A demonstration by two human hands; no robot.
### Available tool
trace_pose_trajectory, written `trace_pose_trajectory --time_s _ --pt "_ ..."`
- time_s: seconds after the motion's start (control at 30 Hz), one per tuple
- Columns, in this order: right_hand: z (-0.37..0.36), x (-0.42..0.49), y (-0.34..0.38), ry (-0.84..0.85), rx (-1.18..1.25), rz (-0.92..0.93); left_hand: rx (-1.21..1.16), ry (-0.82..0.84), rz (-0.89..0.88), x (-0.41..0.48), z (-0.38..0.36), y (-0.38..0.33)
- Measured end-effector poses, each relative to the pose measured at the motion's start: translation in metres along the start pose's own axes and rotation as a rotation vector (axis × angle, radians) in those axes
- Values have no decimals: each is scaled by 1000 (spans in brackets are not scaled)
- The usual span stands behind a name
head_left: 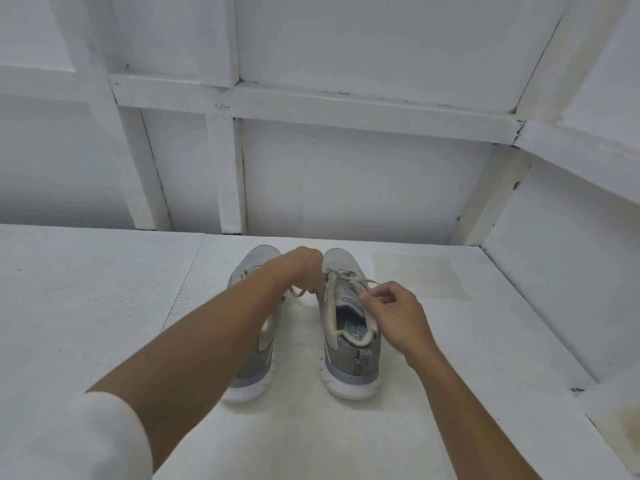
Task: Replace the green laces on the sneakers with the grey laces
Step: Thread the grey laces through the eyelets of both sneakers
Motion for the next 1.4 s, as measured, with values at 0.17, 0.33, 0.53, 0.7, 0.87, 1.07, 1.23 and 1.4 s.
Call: trace_pose_trajectory --time_s 0.17,0.33,0.53,0.7,0.87,1.07,1.23,1.4 --pt "0 -2 -2 -11 12 11 -87 -227 108 -3 74 47" --pt "-3 -2 -3 -11 29 3 -135 -322 190 -18 123 76" --pt "-3 0 -3 -5 37 -2 -223 -356 189 -31 134 71" --pt "-2 6 5 3 -11 -6 -270 -349 138 -29 134 58" --pt "-9 29 26 124 -268 31 -256 -313 76 -27 137 37" --pt "-14 46 31 276 -349 -77 -217 -183 55 -27 135 19" --pt "-11 48 6 285 23 -391 -134 -62 107 -25 122 18" --pt "-11 48 -10 255 240 -531 -110 -23 47 -16 98 5"
Point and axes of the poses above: each hand's wrist, its own x-axis towards the middle knuckle, its own z-axis out of the back of the hand, y = z × x, the point moved 5 cm from there along x, towards the middle knuckle, and after that the axes turned 9 degrees about -y, right-handed, at the moved point
